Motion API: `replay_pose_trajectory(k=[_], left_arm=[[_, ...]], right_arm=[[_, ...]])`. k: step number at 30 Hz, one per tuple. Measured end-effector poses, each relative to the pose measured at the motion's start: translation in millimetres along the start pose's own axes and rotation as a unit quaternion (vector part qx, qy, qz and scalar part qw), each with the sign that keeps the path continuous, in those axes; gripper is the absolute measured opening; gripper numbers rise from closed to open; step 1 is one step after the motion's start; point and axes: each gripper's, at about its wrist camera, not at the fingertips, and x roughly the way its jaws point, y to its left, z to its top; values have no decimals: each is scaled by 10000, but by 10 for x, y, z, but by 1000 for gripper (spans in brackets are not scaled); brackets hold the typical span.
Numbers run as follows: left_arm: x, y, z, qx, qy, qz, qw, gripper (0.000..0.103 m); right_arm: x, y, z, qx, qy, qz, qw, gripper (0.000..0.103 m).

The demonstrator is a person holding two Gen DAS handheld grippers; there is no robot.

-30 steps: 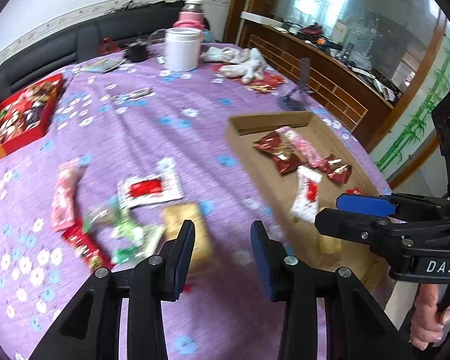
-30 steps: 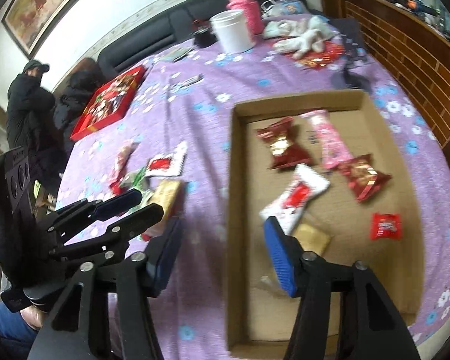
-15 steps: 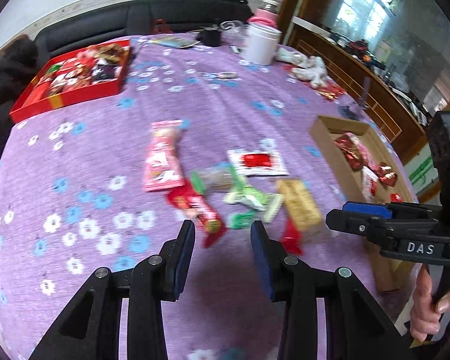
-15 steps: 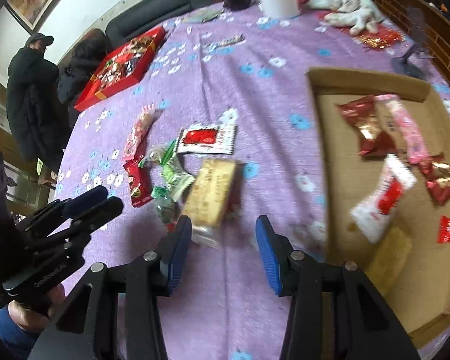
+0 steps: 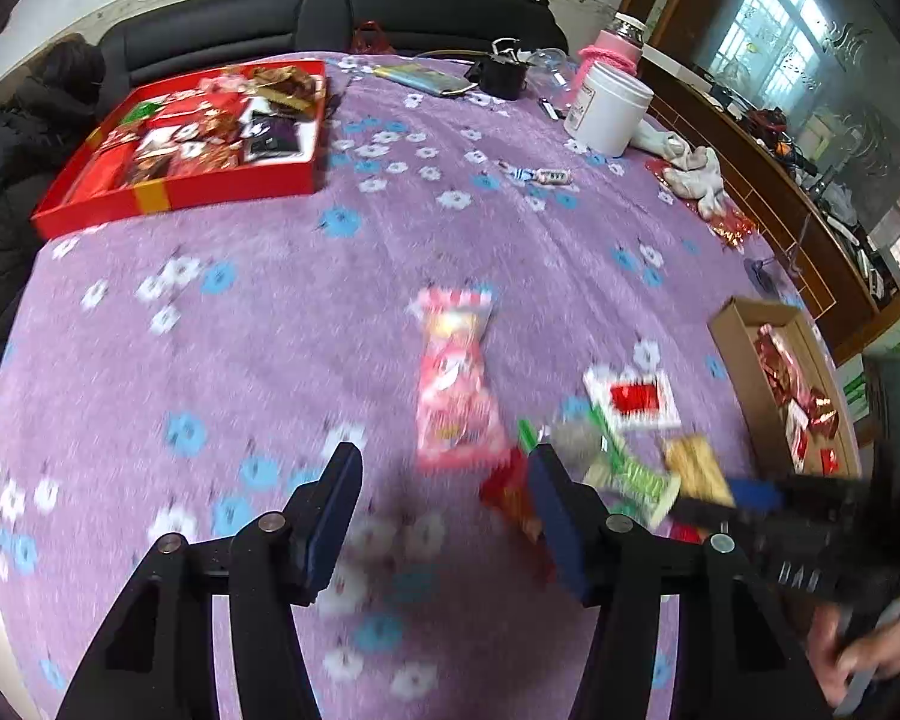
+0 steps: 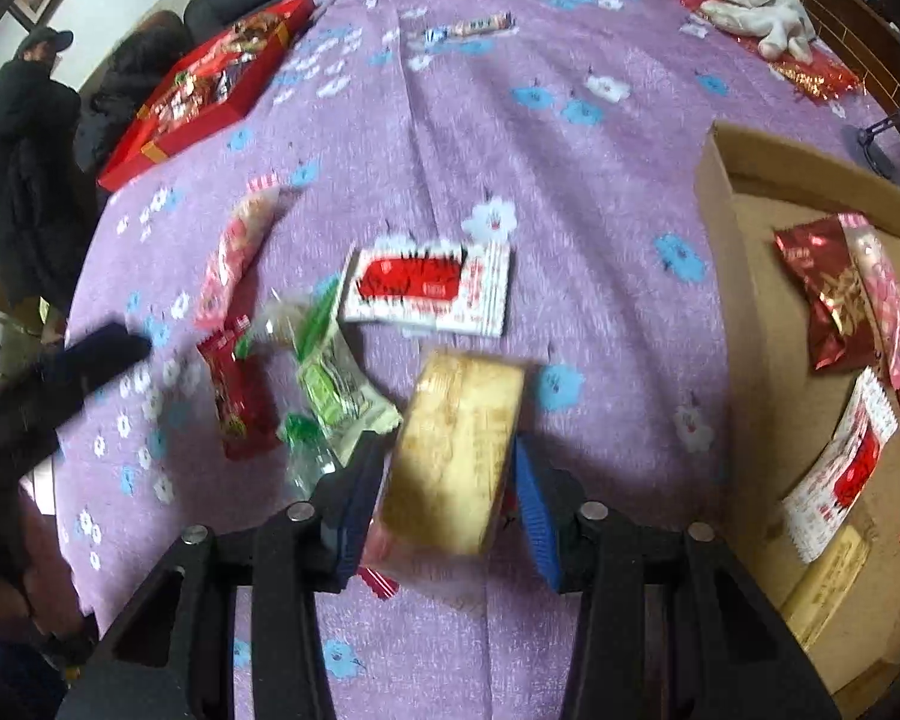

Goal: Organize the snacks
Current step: 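Grasp the yellow wafer pack with the right gripper while the left grasps the pink character candy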

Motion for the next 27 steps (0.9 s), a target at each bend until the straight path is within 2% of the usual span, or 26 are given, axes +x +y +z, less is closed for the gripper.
replay_pose_trajectory(k=[4,9,11,13,14,15,19,27], left_arm=[[253,-71,194,132,180,6,9998,61],[589,-166,320,336,403,249,9983,60],[672,-196,355,424,347,362,9978,53],[699,-240,376,583,279,498,9967,32],[705,-251,385,618,271,549,9962,30],[699,-250,382,611,243,552,9963,27],[615,-219,277,665,119,599,9959,25],[49,-58,-227,599,-131,491,9969,25]], right_arm=[[-75,-125,-102,199,-42,76,9998,32],[-219,-294,-199,433,-197,204,9987,32],[-291,-310,-229,423,-304,207,9984,32],[-366,-331,-262,409,-403,210,9981,32],[-397,-332,-268,404,-442,235,9979,32],[-421,-340,-277,402,-471,262,9977,32],[-487,-340,-327,348,-516,394,9973,32],[-507,-137,-560,-286,-326,528,9977,33]])
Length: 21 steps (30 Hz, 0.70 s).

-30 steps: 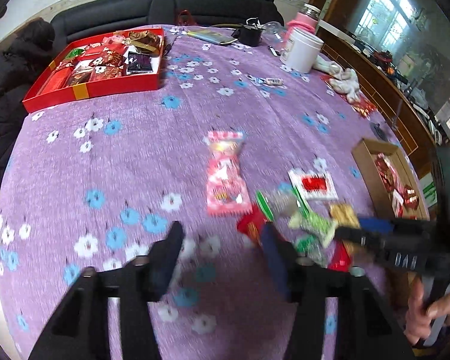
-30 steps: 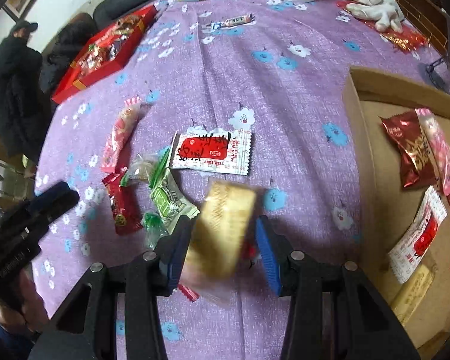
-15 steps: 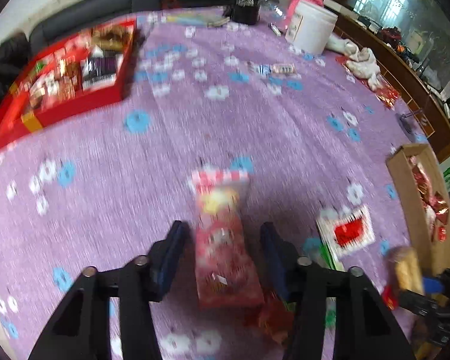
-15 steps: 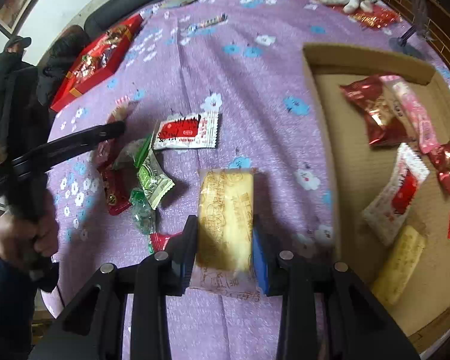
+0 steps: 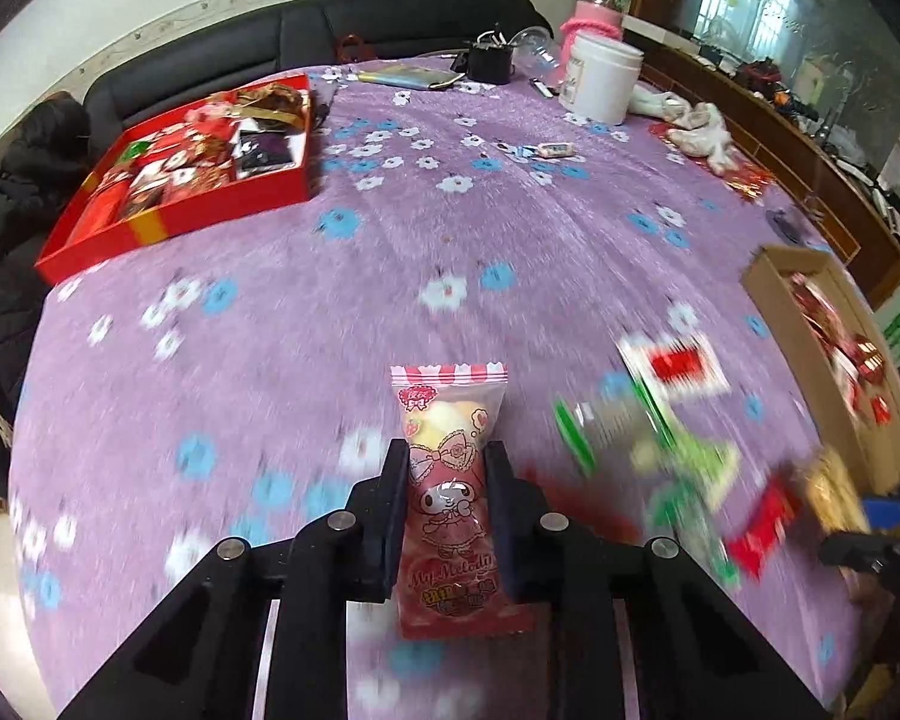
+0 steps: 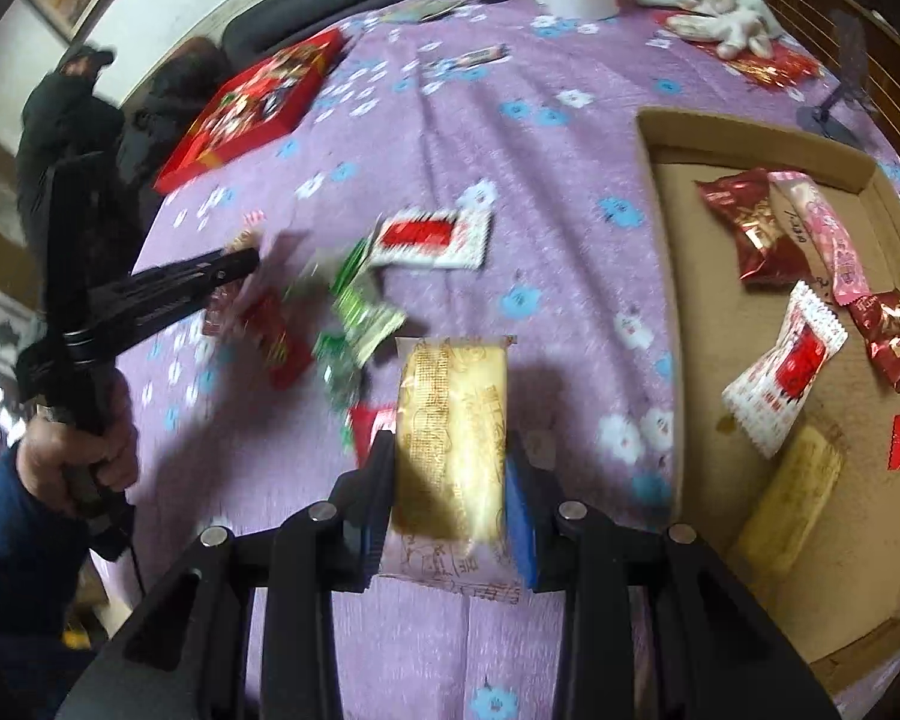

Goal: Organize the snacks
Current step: 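Grasp the yellow wafer pack with the right gripper while the left grasps the pink character candy, then carry the pink candy and yellow wafer pack over the cardboard tray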

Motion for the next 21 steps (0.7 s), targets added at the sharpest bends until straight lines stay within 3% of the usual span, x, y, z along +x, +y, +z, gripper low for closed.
replay_pose_trajectory(k=[5,11,17,21], left_arm=[[-295,-39,-399,-106,50,-115,9999,25],[-335,-411,-836,405,301,-168,9986,25],[-233,-646,-932,776,375,-51,9963,26],[-211,-640,-936,814,349,-11,9961,34]], right_arm=[[73,166,-235,-442,262,112,9986,33],[186,306,-410,-748,492,101,9959,33],[238,368,-449,-794,568,-150,9951,34],[267,417,-436,-814,591,-339,9943,40]])
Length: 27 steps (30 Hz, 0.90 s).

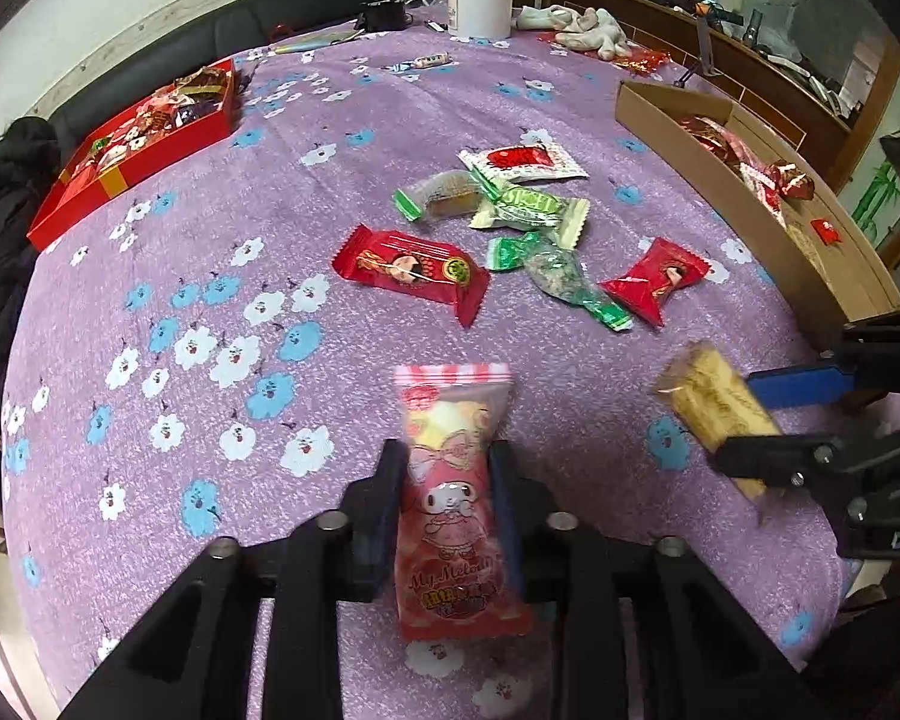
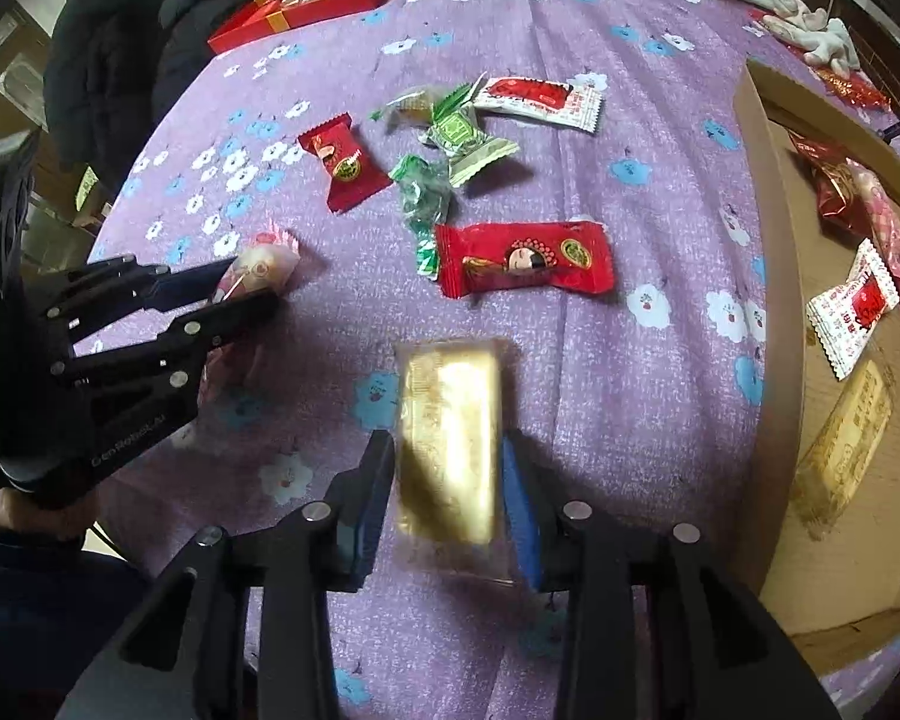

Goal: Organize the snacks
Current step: 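Carry the pink candy and yellow wafer pack over the cardboard tray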

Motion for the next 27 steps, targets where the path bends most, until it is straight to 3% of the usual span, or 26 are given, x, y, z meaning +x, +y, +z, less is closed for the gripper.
replay_pose_trajectory(k=[4,7,14,21,27], left_arm=[[10,10,8,62,-109,-46,9999,34],[12,4,7,83,-211,-43,9997,27],[-99,-50,41,203,-486,85,9986,27],[-346,-40,172,149,-843,648,9942,27],[-533,-159,206,23,-920,1201,9885,27]], right_arm=[[44,63,21,-6,20,-128,9999,41],[37,91,-29,-41,-12,-269,9996,33],[-36,118,-16,165,-153,-280,9994,32],[-285,38,75,55,-553,-86,9984,32],[-434,-85,74,-129,-701,156,9973,32]])
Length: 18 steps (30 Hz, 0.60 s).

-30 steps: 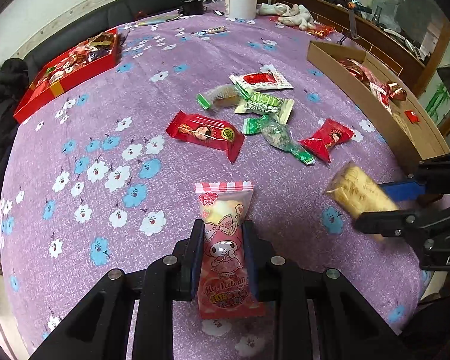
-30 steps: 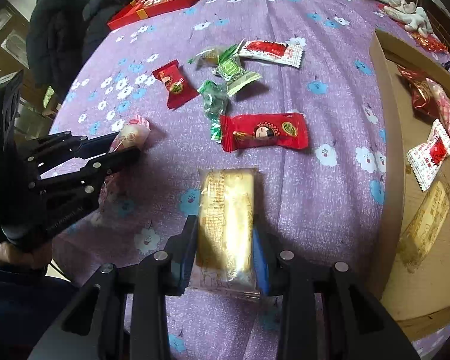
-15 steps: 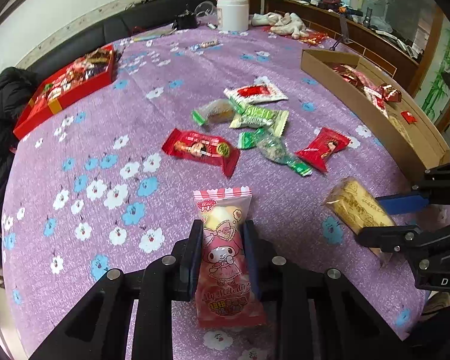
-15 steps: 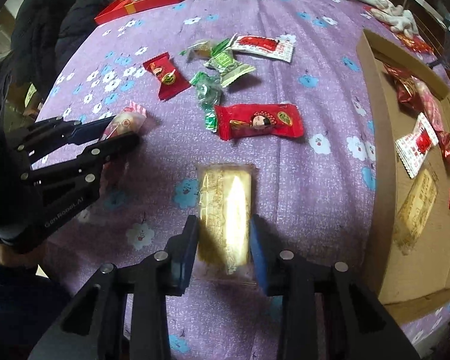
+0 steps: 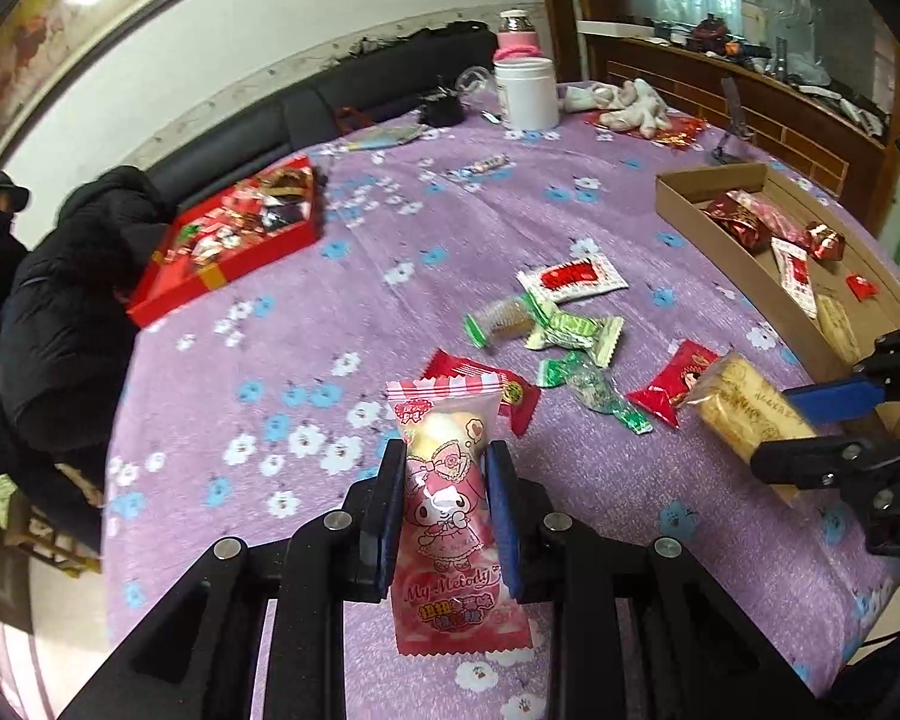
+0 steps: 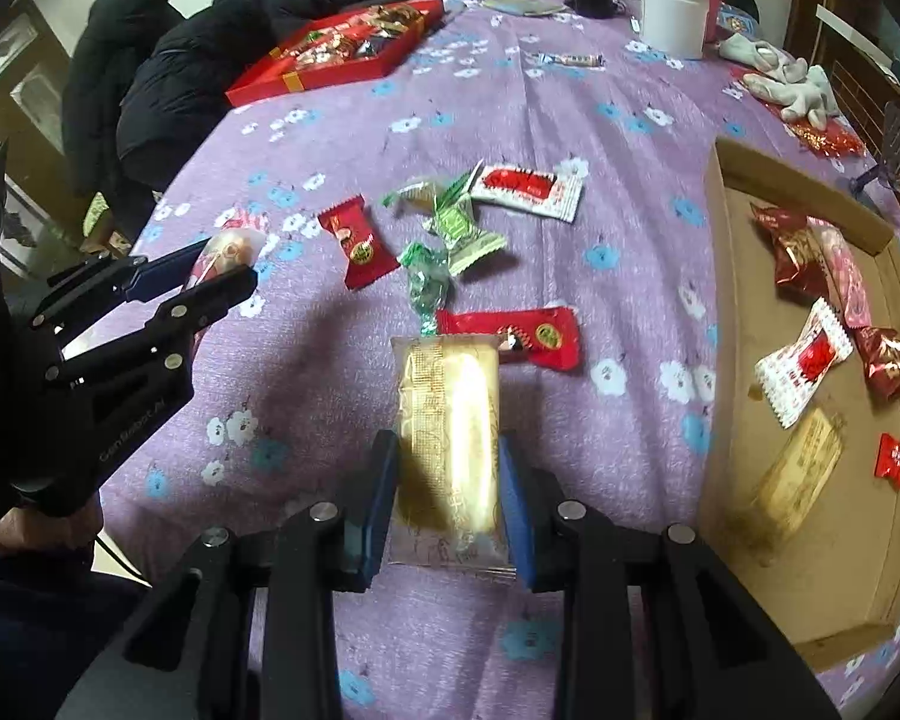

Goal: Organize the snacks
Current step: 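Carry the pink candy and yellow wafer pack over the cardboard tray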

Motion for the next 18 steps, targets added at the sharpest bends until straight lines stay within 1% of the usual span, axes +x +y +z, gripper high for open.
replay_pose_trajectory(k=[5,9,18], left_arm=[[-180,-83,37,-59,-47,374,9993,27],[-330,-183,65,-8,-100,717,9974,27],[-556,-275,112,42,-191,1211,9924,27]], right_arm=[[-163,-85,-12,-193,-165,206,9995,32],[-264,-193,-40,-214,-247,386,9987,32],[-393,-284,-54,-284,-405,658,9966,32]])
